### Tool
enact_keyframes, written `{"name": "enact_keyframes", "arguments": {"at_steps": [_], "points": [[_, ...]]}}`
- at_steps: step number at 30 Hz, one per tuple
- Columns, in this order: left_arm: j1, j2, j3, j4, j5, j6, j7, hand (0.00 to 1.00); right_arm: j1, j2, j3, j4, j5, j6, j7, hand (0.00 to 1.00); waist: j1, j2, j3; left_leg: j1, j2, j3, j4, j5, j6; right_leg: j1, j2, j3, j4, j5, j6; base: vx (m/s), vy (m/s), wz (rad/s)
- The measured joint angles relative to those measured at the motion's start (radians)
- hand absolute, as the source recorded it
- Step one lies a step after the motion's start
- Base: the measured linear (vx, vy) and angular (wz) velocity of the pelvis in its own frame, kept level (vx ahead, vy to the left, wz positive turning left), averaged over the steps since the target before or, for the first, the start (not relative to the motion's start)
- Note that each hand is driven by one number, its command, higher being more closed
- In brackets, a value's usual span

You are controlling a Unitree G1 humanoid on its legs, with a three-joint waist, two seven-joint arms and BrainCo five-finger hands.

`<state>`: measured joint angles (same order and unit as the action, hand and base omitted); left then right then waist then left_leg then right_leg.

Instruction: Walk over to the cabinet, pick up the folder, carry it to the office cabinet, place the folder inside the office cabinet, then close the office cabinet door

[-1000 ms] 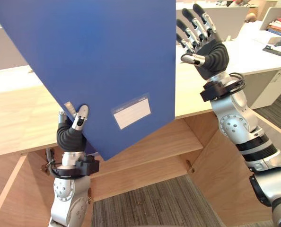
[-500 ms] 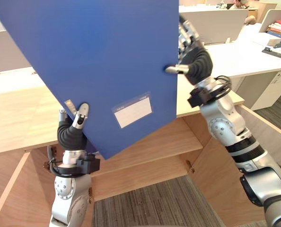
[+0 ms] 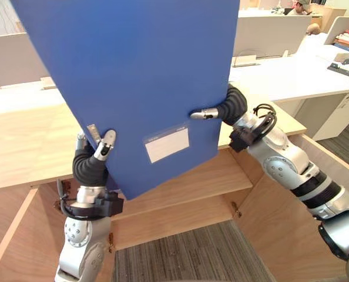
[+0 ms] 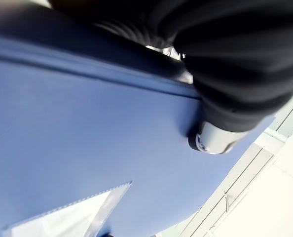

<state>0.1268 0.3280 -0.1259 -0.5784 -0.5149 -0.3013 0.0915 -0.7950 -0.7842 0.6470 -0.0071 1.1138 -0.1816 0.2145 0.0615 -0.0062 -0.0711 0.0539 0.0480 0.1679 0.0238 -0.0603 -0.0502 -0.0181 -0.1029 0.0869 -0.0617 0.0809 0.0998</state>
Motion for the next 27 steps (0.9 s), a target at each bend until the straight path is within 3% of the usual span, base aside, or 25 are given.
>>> {"name": "enact_keyframes", "arguments": {"at_steps": [4,5,13,17,18,20,21,23,24,26,27], "points": [[0.002,0.015,-0.009,0.001,-0.023,0.0,0.0,1.0,-0.006,-0.023,0.026,0.0,0.023,0.002,0.011,1.0,0.009,0.0,-0.019,-0.001,0.001,-0.001,0.0,0.0,0.0,0.0,0.0,-0.001,-0.001,0.0,0.0,0.0,0.0,0.0],[0.002,0.021,-0.016,0.003,-0.044,0.0,-0.001,0.0,-0.013,-0.028,0.034,0.0,0.024,0.001,0.011,1.0,0.009,0.0,-0.025,-0.001,0.001,-0.001,0.001,0.0,0.0,0.001,0.0,-0.001,-0.001,0.0,0.0,0.0,0.0,0.0],[-0.009,0.19,-0.169,0.058,-0.317,-0.073,-0.094,0.0,-0.032,-0.118,0.112,0.001,0.079,0.008,0.011,1.0,0.006,-0.001,-0.036,0.0,0.001,-0.001,0.001,0.003,-0.004,0.001,0.0,-0.001,0.0,0.0,0.0,0.0,0.0,0.0],[-0.061,0.367,-0.437,0.263,-0.548,-0.078,-0.243,0.0,-0.038,-0.225,0.212,0.022,0.07,0.049,0.018,1.0,-0.004,-0.003,-0.045,0.004,0.002,0.0,-0.001,0.005,-0.006,0.0,0.001,0.0,0.004,0.0,-0.001,0.0,0.0,0.0],[-0.061,0.398,-0.487,0.29,-0.562,-0.065,-0.266,0.0,-0.039,-0.24,0.231,0.022,0.05,0.062,0.028,1.0,-0.011,-0.003,-0.045,0.007,0.002,0.001,-0.002,0.006,-0.007,0.001,0.002,0.001,0.006,0.0,-0.001,0.0,0.0,-0.09],[-0.058,0.504,-0.679,0.367,-0.547,0.041,-0.359,0.0,-0.04,-0.28,0.256,-0.038,-0.076,0.105,0.081,1.0,-0.033,-0.003,-0.045,0.029,0.008,0.022,-0.02,0.008,-0.011,0.003,0.009,0.012,0.009,0.0,-0.001,0.01,0.001,-0.25],[-0.047,0.519,-0.735,0.395,-0.504,0.09,-0.402,0.0,-0.036,-0.28,0.242,-0.112,-0.15,0.105,0.085,1.0,-0.045,-0.003,-0.045,0.037,0.01,0.034,-0.027,0.009,-0.012,0.002,0.013,0.022,0.009,0.0,-0.001,0.02,0.0,-0.39],[-0.025,0.473,-0.807,0.495,-0.376,0.182,-0.474,0.0,0.03,-0.216,0.098,-0.314,-0.318,0.072,0.079,1.0,-0.077,-0.004,-0.042,0.043,0.012,0.052,-0.038,0.008,-0.013,-0.002,0.019,0.037,0.007,-0.001,-0.001,0.01,-0.008,-0.28],[-0.024,0.445,-0.807,0.538,-0.335,0.204,-0.488,0.0,0.06,-0.181,0.041,-0.364,-0.363,0.049,0.076,1.0,-0.081,-0.006,-0.041,0.044,0.012,0.056,-0.04,0.007,-0.014,-0.004,0.02,0.042,0.007,-0.002,-0.002,-0.01,-0.008,-0.2],[-0.022,0.317,-0.729,0.755,-0.215,0.252,-0.5,0.0,0.106,-0.024,-0.117,-0.496,-0.492,-0.047,0.048,1.0,-0.08,-0.008,-0.042,0.038,0.01,0.074,-0.054,0.007,-0.018,-0.028,0.022,0.06,0.012,-0.003,-0.004,-0.01,-0.003,-0.21],[-0.02,0.247,-0.66,0.863,-0.162,0.261,-0.479,0.0,0.108,0.023,-0.144,-0.521,-0.561,-0.071,0.018,1.0,-0.079,-0.01,-0.045,0.035,0.009,0.075,-0.055,0.013,-0.014,-0.038,0.022,0.06,0.016,-0.003,-0.004,-0.01,-0.005,-0.07]]}}
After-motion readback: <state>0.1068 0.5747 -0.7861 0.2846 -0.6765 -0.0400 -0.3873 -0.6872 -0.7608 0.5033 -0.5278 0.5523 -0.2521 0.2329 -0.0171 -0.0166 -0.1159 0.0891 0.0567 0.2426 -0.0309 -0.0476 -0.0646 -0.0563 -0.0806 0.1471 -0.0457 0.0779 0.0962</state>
